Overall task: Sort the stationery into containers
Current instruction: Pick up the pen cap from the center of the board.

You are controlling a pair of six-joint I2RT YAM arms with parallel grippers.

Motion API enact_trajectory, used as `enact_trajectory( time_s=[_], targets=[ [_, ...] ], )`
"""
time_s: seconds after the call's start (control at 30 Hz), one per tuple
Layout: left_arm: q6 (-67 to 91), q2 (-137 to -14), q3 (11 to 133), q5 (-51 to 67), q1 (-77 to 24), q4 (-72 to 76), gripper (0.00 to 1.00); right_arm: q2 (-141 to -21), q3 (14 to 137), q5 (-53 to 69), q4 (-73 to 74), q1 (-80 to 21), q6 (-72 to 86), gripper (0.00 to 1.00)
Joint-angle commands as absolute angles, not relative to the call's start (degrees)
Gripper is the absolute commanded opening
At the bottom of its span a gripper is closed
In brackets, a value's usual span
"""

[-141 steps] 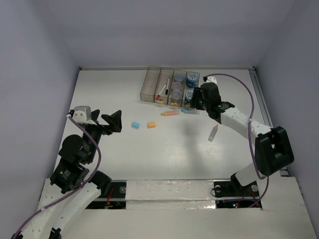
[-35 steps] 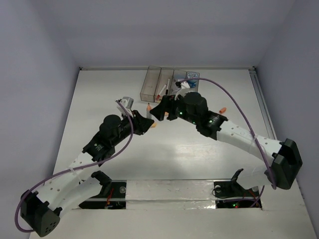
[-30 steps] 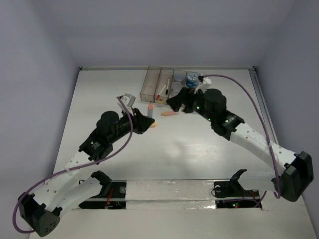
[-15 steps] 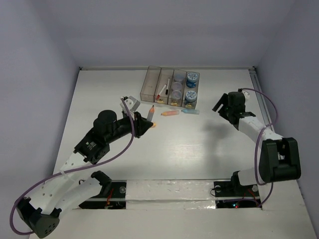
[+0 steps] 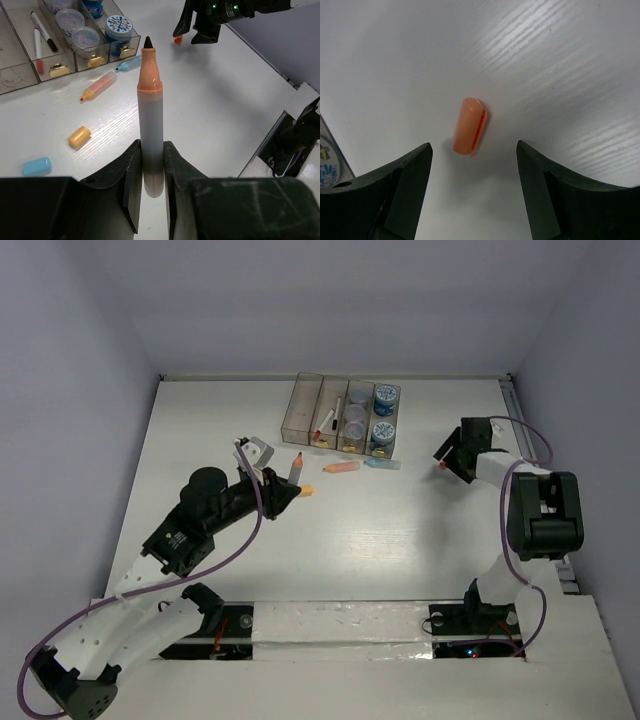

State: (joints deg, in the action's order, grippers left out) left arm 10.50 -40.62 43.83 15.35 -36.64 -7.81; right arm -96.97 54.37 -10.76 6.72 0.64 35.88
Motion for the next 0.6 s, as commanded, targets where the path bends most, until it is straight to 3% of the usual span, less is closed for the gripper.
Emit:
enact_trajectory(
  time_s=[0.0,0.57],
  targets=[
    [9.84,-39.46,44.03,15.21,-36.56,-6.33,0.00,-99.13,58.71,-10.37,6.24,1.05,36.74,0.73],
    [9.67,-39.99,44.12,15.82,-36.56,-6.24,0.00,-104.32,61.26,-8.18,5.98,2.63,37.71,0.48]
  ],
)
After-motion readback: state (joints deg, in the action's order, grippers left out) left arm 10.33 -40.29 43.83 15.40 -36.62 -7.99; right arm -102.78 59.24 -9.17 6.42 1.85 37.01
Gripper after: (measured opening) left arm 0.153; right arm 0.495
